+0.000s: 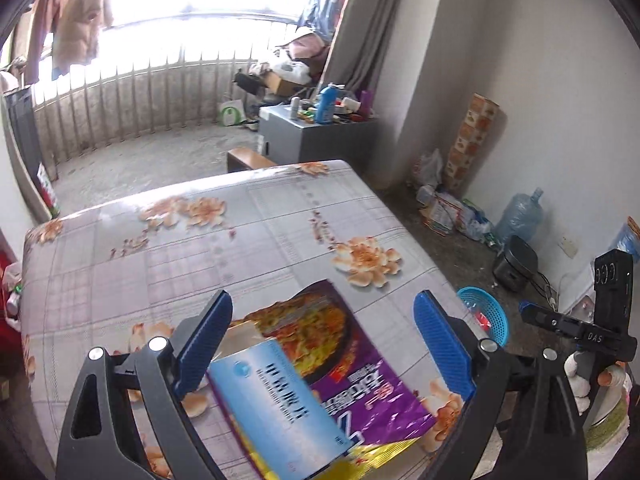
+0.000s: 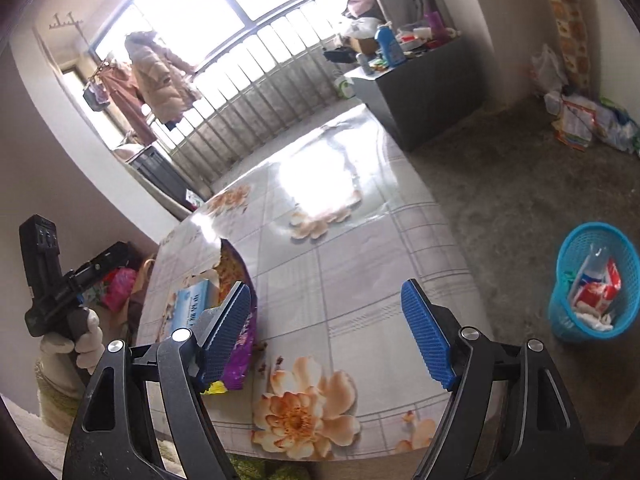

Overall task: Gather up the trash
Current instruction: 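Move both tools back to the table toward the blue medicine box, then grasp the blue Mecobalamin box with the right tool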

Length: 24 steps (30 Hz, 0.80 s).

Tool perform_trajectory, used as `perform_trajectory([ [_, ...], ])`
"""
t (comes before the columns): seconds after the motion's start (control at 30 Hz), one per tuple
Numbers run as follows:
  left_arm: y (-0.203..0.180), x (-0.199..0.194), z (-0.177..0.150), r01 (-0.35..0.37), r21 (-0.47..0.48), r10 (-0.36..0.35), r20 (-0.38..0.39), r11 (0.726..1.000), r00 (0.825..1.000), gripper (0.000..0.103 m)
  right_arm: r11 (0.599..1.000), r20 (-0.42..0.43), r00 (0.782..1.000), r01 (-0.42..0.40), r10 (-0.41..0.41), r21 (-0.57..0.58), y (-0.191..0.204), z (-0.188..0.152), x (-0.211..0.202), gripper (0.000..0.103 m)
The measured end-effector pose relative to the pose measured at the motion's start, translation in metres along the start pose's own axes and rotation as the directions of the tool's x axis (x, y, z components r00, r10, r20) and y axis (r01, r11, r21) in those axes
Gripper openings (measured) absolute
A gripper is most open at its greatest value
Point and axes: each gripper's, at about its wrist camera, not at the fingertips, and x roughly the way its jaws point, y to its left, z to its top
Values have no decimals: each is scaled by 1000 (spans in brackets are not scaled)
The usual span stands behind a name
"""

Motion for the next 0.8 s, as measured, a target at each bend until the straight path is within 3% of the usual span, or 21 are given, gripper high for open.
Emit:
perform_trajectory([
  [0.2, 47, -13, -39, -64, -85, 62, -30, 994, 998, 83, 989, -96, 986, -141, 137, -39, 47, 3, 39, 74],
  [0.43, 81, -3, -75, -128, -117, 115, -109, 985, 987, 56, 961, -240, 947, -247, 213, -122, 123, -18, 82, 74],
  [0.6, 96, 13, -100, -70, -157, 40, -184, 985, 982, 36, 949, -329, 925, -260, 191, -179, 159, -33, 113, 74],
  [0.8, 96, 21, -114, -2, -187, -39, -214, 982, 976, 24, 955, -409, 904, -218, 120, -201, 171, -43, 147, 74],
])
